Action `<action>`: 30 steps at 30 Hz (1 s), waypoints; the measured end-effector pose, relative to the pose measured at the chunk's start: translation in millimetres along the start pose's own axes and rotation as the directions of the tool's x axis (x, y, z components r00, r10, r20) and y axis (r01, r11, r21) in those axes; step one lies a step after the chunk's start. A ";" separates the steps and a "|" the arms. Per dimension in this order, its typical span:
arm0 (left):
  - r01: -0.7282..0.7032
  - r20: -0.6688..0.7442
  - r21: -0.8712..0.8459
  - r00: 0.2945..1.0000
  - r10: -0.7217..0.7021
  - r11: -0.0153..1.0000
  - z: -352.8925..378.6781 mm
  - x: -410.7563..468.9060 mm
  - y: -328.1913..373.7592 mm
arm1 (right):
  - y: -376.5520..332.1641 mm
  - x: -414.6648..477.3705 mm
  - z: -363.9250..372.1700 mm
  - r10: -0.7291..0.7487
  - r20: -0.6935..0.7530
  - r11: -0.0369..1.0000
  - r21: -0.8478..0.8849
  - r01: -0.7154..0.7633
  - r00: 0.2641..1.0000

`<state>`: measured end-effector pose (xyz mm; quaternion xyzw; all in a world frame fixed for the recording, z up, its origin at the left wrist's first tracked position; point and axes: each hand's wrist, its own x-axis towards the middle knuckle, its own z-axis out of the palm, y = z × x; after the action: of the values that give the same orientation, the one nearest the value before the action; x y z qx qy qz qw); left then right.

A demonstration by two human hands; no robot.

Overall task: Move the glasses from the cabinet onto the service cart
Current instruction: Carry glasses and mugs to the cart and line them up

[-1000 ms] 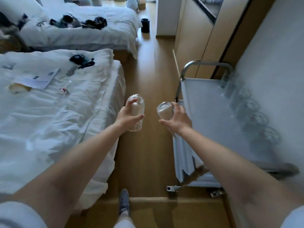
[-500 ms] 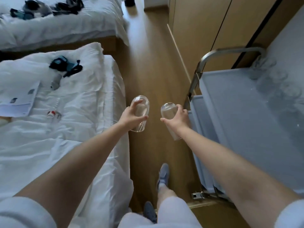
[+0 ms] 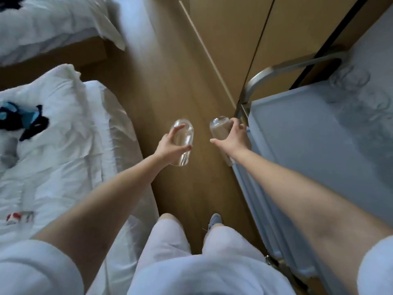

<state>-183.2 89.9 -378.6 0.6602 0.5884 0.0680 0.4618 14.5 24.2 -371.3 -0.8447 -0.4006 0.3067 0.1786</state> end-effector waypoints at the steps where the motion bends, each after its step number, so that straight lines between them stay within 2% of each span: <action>1: 0.007 0.015 0.010 1.000 -0.007 1.000 1.4 13.4 3.1 | 3.0 7.5 2.3 0.026 0.001 1.000 0.016 -0.026 1.000; 5: -0.056 0.190 0.122 0.981 0.032 0.991 4.9 72.2 8.4 | 15.6 28.2 18.6 0.152 0.032 0.987 0.040 -0.153 0.988; 9: -0.161 0.425 0.244 0.904 0.044 0.956 8.9 122.6 19.3 | 16.9 36.3 43.8 0.315 -0.026 0.938 0.161 -0.307 0.949; 12: -0.267 0.558 0.327 0.829 0.043 0.906 11.6 151.2 29.0 | 12.9 36.0 72.9 0.501 -0.101 0.835 0.316 -0.450 0.859; 15: -0.394 0.659 0.397 0.751 0.042 0.829 15.4 166.9 32.6 | 6.7 25.2 99.3 0.650 -0.108 0.701 0.466 -0.540 0.752; 19: -0.471 0.728 0.415 0.685 0.026 0.779 36.5 167.2 32.5 | 13.4 2.9 120.6 0.725 -0.120 0.628 0.520 -0.579 0.678; 23: -0.559 0.798 0.375 0.601 0.049 0.739 83.5 159.8 16.0 | 53.5 -6.8 134.8 0.815 -0.143 0.534 0.562 -0.632 0.561; 27: -0.635 0.846 0.308 0.524 0.102 0.709 138.6 157.3 -12.0 | 105.3 -3.0 161.4 0.854 -0.233 0.505 0.588 -0.632 0.466; 30: -0.658 0.855 0.258 0.497 0.150 0.707 169.9 156.1 -29.8 | 130.3 -0.3 186.1 0.864 -0.272 0.494 0.619 -0.611 0.424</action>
<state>-50.3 127.5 -565.8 0.8479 0.1340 -0.2891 0.4237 -34.8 -45.8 -581.8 -0.9188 0.1748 0.1748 0.3077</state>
